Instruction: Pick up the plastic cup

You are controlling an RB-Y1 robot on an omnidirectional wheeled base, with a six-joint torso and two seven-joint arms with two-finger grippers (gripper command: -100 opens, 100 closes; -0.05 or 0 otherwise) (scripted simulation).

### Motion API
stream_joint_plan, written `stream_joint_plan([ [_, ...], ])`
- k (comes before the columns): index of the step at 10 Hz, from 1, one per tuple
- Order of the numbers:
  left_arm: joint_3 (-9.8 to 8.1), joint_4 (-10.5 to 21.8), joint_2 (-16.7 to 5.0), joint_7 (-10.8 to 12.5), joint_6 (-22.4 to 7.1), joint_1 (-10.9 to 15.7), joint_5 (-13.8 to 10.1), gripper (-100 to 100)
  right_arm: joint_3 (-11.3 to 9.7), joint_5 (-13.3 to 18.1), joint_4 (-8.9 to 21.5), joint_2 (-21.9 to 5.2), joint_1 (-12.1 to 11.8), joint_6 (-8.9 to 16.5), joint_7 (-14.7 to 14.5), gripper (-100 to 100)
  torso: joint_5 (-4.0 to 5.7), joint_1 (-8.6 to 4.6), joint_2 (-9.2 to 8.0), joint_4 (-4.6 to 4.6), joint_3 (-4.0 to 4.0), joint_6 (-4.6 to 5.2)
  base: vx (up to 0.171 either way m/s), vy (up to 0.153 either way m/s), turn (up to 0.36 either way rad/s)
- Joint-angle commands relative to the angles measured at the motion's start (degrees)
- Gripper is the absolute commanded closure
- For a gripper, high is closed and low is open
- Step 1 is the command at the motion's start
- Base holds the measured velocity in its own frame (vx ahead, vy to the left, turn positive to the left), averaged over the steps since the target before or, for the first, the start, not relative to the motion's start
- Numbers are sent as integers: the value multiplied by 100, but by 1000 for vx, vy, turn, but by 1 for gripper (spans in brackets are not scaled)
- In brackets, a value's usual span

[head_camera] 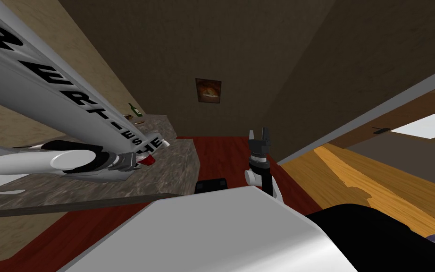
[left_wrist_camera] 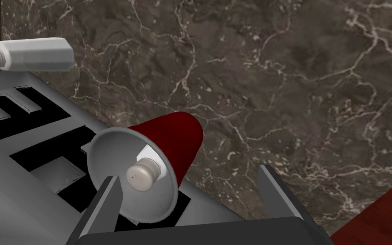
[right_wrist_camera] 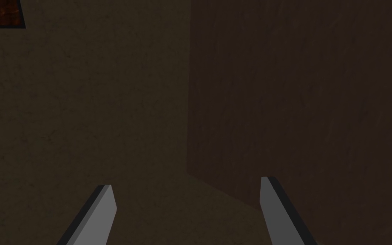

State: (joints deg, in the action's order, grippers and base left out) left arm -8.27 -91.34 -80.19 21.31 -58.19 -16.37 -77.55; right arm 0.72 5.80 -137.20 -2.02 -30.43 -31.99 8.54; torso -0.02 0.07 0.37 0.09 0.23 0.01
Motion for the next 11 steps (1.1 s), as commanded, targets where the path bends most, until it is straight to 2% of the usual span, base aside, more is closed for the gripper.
stream_joint_plan([
  [1, -20, 115, -132, 53, -220, -22, -151, -100, 0, 0, 0, 0, 0, 0, 0, 0, 0, 0, 0, 0, 0, 0, 83, 16, 5],
  [3, 6, 243, -247, 89, -398, 13, -276, -100, 0, 0, 0, 0, 0, 0, 0, 0, -2, 4, -9, -2, -5, 0, 55, 16, 5],
  [4, 32, 216, -199, 74, -324, 36, -222, -100, 0, 0, 0, 0, 0, 0, 0, 0, -1, 4, -13, -3, -8, 0, 23, 8, 0],
  [5, 32, 224, -206, 79, -347, 39, -230, 0, 0, 0, 0, 0, 1, 0, 0, 0, -2, 2, -23, -5, -13, 0, 0, 0, 0],
  [6, 73, 429, -211, 14, -231, -16, -308, -100, 0, 0, 0, 0, 1, 0, 0, 0, -1, -1, -31, -7, -17, -1, -29, -9, -212],
  [7, 93, 532, -215, -18, -174, -43, -347, -100, -1, 0, 0, 0, 2, 0, 0, 0, 0, -4, -41, -8, -23, 5, -54, -11, -228],
  [9, 173, 944, -227, -147, 54, -151, -505, -100, -1, 0, 1, 0, 3, 1, 0, 0, 1, -7, -61, -13, -35, 2, -84, -18, -249],
  [11, 213, 1150, -234, -212, 169, -205, -585, -100, 0, 0, 1, 0, 2, 1, 0, 0, 1, -6, -70, -16, -41, -1, -76, -12, -160],
])
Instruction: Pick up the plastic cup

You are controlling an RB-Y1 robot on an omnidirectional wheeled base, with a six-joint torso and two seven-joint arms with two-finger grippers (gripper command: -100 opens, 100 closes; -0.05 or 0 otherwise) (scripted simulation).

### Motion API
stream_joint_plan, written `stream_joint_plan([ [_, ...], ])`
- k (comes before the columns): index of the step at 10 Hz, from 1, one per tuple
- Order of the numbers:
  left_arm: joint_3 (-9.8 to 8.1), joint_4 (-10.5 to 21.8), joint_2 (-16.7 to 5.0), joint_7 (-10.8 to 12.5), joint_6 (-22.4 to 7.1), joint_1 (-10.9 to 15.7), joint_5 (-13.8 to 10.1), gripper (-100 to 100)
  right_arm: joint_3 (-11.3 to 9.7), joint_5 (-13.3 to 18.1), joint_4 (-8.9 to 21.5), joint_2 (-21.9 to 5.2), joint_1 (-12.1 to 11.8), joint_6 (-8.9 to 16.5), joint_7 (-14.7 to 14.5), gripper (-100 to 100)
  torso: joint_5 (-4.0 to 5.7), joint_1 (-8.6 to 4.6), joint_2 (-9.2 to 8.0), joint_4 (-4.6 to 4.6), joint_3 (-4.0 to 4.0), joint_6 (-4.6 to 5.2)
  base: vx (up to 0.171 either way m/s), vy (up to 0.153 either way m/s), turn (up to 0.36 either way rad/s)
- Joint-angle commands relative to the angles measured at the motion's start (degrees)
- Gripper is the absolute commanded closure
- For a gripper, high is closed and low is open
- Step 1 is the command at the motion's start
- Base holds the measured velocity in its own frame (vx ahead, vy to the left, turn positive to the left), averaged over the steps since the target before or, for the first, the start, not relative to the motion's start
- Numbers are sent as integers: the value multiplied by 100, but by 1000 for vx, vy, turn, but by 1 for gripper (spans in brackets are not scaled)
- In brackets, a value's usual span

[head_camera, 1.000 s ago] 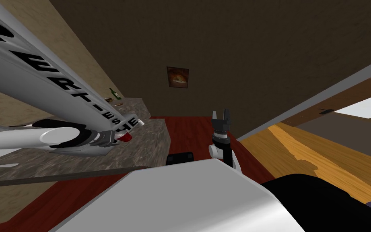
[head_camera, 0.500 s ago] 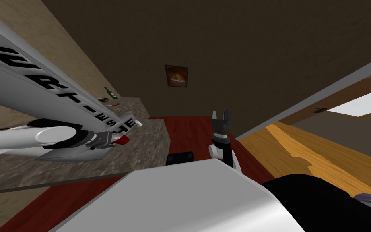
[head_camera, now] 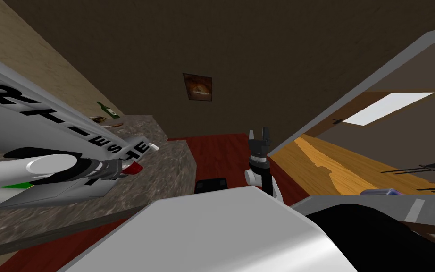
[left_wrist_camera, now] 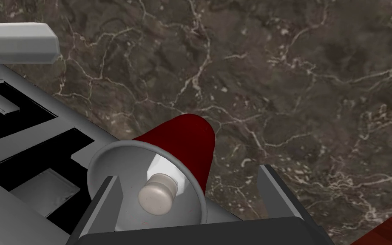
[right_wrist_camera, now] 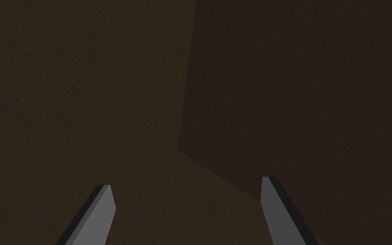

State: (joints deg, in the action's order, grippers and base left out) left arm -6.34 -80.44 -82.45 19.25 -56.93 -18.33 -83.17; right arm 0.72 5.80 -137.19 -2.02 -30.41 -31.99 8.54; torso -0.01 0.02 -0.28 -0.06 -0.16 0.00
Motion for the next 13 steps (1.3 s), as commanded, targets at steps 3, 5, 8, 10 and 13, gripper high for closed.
stream_joint_plan([
  [3, 35, 103, -12, -11, 67, -12, -36, 100, 0, 0, 0, 0, -1, 0, 0, 0, 0, 3, 15, 3, 8, -2, -25, -5, -55],
  [5, 35, 106, -9, -7, 65, -14, -37, 100, 1, 0, 0, 0, -1, 0, 0, 0, 0, 5, 26, 5, 15, 2, 0, 0, 0],
  [8, 34, 108, -7, 1, 67, -13, -39, 0, 1, 0, 0, 0, -1, 0, 0, 0, 2, 3, 27, 7, 16, 4, 0, 0, 0],
  [10, -20, -146, -1, 59, -72, 45, 57, 100, 1, 0, -1, 0, -3, 0, 0, 0, 5, 3, 34, 8, 19, -7, 57, 10, 212],
  [13, -80, -454, 8, 156, -243, 126, 176, 100, 1, 0, 0, 0, -2, 0, 0, 0, 6, 3, 46, 10, 26, 8, 54, 13, 128],
])
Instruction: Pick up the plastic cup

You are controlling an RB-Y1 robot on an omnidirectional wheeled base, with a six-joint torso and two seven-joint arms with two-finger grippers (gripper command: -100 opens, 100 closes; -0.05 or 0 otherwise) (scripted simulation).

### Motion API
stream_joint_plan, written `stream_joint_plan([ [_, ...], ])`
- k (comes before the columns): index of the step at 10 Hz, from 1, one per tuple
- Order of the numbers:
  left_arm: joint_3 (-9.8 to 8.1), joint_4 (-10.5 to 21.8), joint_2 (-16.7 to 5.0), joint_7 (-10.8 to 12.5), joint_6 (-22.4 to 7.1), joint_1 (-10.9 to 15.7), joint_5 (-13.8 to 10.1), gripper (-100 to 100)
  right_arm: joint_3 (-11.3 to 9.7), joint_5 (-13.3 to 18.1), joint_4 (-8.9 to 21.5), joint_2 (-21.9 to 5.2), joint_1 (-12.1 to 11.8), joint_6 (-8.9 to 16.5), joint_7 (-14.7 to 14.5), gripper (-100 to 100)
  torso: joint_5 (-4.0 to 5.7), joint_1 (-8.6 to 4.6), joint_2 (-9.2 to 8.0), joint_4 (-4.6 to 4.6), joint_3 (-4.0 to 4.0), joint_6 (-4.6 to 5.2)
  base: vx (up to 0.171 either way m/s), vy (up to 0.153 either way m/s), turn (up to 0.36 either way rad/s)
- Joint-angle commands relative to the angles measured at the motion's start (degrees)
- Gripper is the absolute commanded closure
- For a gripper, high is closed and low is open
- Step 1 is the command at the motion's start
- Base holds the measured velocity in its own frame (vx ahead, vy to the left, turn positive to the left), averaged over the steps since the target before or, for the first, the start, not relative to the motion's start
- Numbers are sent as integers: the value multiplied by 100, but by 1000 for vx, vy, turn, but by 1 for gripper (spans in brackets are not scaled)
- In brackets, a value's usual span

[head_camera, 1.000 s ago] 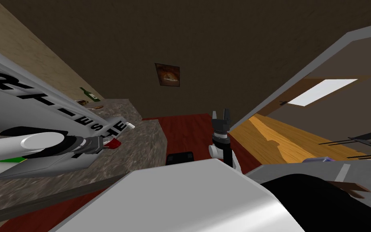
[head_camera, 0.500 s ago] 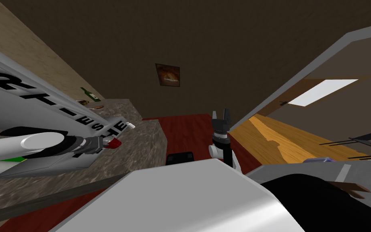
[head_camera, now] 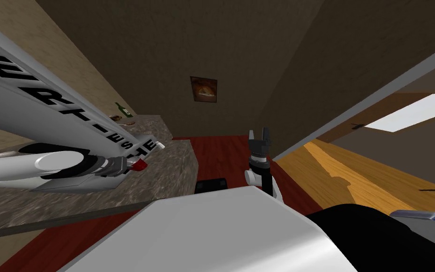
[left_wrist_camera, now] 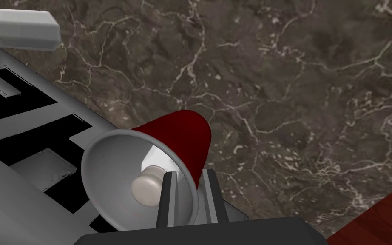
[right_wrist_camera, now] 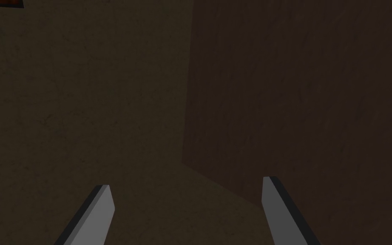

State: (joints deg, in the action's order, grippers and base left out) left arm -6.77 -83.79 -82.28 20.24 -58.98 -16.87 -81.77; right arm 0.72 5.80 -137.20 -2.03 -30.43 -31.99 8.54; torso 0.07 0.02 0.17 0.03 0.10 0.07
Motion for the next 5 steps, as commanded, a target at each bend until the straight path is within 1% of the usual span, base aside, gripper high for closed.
stream_joint_plan([
  [1, -57, -223, -6, 90, -95, 7, 75, 100, 0, 0, 0, 0, 0, 0, 0, 0, 0, 0, 0, 0, 0, 0, 43, 6, 142],
  [2, -77, -325, -2, 122, -152, 34, 115, 100, 0, 0, 0, 0, 0, 0, 0, 0, 1, -4, -3, -1, -2, 1, 43, 10, 169],
  [3, -117, -531, 4, 186, -266, 88, 194, 100, 0, 0, 0, 0, 0, 0, 0, 0, 3, -4, -8, -1, -4, -5, 66, 10, 233],
  [4, -150, -478, -7, 175, -180, -22, 149, 100, 0, 0, 0, 0, 0, 0, 0, 0, 4, -6, -4, -1, -3, -4, 33, -1, 54],
  [5, -153, -500, -6, 193, -202, -21, 158, 0, 0, 0, 0, 0, 1, 0, 0, 0, 2, -5, -8, 0, -3, 6, 0, 0, 0],
])
